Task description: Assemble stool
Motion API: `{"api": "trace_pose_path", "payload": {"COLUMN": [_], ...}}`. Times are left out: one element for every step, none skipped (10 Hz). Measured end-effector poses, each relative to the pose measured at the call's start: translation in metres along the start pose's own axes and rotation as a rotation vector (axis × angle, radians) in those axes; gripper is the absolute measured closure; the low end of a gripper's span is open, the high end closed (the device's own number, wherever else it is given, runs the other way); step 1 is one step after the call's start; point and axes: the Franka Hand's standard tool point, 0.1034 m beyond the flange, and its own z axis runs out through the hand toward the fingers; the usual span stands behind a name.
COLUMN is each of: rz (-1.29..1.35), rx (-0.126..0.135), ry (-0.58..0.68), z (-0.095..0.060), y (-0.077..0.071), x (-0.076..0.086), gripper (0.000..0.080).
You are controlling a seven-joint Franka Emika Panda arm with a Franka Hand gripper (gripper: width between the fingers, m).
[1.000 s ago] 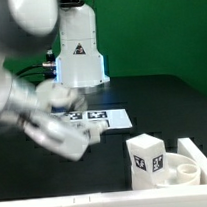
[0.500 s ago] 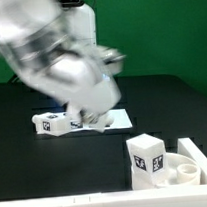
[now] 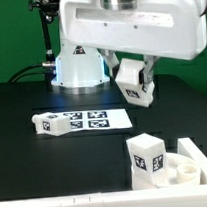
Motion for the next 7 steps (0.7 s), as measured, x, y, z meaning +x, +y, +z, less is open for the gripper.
{"api": "trace_pose_path", "payload": {"rz": [-0.020, -0.086, -0.146, -0.224, -0.351, -0.356, -0.367], "rx": [-0.003, -0.005, 0.020, 0.013, -0.011, 0.026, 0.045], "ry": [0.083, 0.186, 0.256, 0.314, 0.391, 0.424, 0.437], "z": [0.000, -0.001, -0.003, -0.006, -0.006, -0.003, 0.000], "y": [-0.013, -0.034, -0.051, -0.064, -0.078, -0.086, -0.089], "x": [0.000, -0.004, -0.007, -0.008, -0.016, -0.023, -0.028], "gripper": [0.0465, 0.0465, 0.0465, 0.0465, 0.0465, 0.0465, 0.0465]}}
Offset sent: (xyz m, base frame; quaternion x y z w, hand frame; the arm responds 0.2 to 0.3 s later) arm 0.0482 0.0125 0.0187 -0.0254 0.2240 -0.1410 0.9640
